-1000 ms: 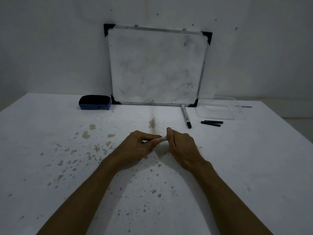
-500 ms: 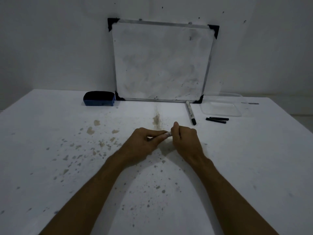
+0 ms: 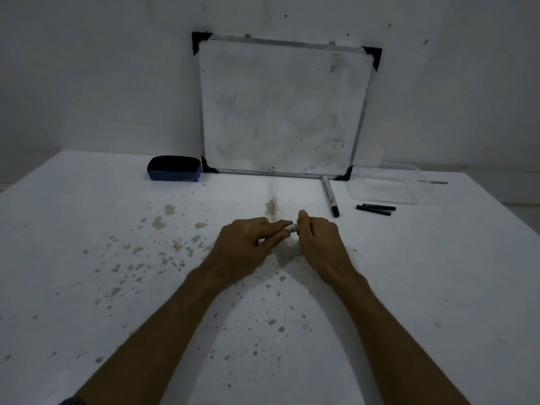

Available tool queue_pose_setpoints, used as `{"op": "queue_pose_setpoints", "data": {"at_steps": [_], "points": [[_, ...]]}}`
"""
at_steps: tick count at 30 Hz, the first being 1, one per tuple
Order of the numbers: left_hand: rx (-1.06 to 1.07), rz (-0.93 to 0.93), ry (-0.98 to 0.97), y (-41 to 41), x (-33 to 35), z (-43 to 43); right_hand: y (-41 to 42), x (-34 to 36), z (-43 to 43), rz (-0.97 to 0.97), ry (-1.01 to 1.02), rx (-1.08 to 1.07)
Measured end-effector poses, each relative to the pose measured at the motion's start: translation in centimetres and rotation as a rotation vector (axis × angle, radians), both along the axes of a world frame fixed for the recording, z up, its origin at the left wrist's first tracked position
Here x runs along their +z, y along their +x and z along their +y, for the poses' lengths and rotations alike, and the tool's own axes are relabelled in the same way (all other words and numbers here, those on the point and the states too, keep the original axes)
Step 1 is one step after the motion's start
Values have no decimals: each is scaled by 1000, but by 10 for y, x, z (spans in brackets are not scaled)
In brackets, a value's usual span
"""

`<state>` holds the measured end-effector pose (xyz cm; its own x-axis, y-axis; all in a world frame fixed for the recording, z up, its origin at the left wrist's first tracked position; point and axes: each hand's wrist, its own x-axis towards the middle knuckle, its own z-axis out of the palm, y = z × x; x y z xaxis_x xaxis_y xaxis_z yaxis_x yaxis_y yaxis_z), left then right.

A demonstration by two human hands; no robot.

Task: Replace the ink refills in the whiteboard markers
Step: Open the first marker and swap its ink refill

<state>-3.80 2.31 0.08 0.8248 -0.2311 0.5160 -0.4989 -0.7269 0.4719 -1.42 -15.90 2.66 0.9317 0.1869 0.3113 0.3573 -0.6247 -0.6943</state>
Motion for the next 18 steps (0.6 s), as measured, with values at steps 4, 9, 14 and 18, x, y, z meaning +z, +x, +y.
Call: {"op": "queue_pose_setpoints", "data": {"at_steps": [4,9,14,18], "points": [[-152,569,-339,-7,21,9,-2,-7,-3,-92,-51,129],[-132,703,-391,-10,29,23,-8,-9,10,-159,-2,115],[-81,365,-264,-5,16,6,0,-5,7,93,52,9],[-133,644,-275,-7,29,11,-4,-10,-6,-49,-58,107]]}}
